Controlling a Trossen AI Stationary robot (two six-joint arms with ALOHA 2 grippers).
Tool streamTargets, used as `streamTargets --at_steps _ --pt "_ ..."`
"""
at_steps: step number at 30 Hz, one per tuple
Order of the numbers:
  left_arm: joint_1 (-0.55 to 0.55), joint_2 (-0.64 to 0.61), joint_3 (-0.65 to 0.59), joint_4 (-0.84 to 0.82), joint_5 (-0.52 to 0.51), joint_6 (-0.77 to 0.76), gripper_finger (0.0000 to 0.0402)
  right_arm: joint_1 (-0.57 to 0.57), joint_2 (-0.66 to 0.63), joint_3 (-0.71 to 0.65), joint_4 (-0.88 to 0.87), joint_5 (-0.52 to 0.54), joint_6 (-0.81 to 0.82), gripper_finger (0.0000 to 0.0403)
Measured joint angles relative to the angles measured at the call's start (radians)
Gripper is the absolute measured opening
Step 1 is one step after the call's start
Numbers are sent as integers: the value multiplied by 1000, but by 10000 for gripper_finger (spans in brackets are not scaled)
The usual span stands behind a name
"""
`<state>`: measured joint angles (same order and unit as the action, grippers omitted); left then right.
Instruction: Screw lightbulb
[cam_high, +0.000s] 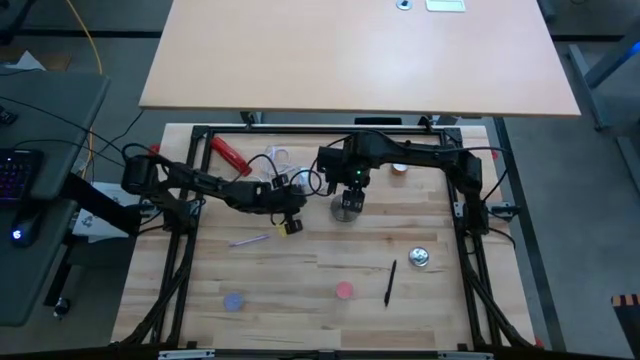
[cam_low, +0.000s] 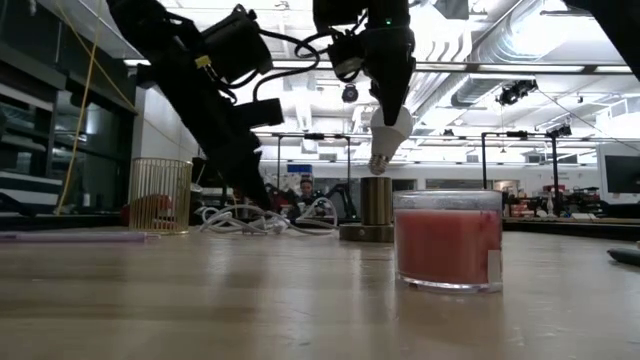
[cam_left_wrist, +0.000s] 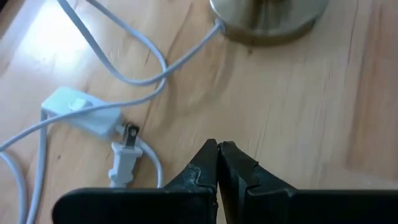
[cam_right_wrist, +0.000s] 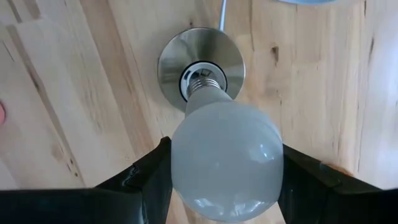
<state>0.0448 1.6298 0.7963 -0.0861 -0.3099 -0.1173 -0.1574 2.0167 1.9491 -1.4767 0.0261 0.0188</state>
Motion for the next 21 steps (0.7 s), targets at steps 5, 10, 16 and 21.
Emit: streamTargets --at_steps 5,10,16,21 --pt "-6 2 0 67 1 -6 0 0 2 0 19 0 -8 220" --pt "-15 2 0 106 10 -4 0 -1 45 1 1 -1 -26 220" --pt "-26 3 0 157 11 1 0 -1 63 1 0 -5 -49 220" --pt "-26 20 0 243 12 45 0 -1 64 1 -51 -8 -54 220"
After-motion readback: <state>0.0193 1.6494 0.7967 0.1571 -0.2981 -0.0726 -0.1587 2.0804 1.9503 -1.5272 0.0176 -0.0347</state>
